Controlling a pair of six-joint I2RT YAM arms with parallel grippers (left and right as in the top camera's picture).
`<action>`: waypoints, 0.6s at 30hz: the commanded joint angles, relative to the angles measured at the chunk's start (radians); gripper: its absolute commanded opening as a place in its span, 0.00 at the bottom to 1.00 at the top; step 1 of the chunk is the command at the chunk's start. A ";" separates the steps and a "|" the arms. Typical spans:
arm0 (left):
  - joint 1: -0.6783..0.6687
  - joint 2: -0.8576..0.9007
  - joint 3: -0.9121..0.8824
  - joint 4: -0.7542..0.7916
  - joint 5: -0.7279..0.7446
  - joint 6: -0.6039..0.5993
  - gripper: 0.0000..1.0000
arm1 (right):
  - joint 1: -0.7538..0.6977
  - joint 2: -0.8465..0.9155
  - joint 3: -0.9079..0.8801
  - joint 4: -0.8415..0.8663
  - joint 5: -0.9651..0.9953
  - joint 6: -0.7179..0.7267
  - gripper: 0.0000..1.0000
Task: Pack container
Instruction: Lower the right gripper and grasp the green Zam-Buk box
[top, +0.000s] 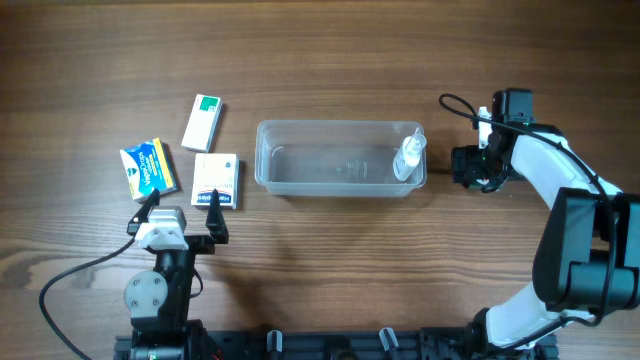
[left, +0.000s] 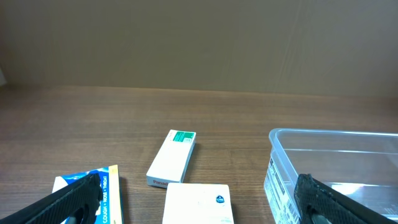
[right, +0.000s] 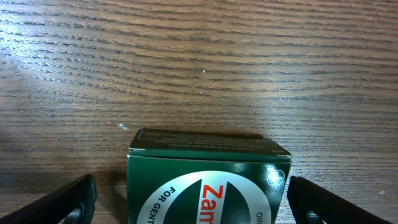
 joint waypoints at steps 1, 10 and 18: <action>0.000 -0.007 -0.005 -0.004 0.012 0.015 1.00 | -0.005 0.030 -0.007 0.004 -0.009 0.009 0.95; 0.000 -0.007 -0.005 -0.004 0.012 0.015 1.00 | -0.005 0.030 -0.007 -0.003 -0.009 0.013 0.67; 0.000 -0.007 -0.005 -0.005 0.012 0.015 1.00 | -0.005 0.022 0.011 -0.022 -0.009 0.072 0.60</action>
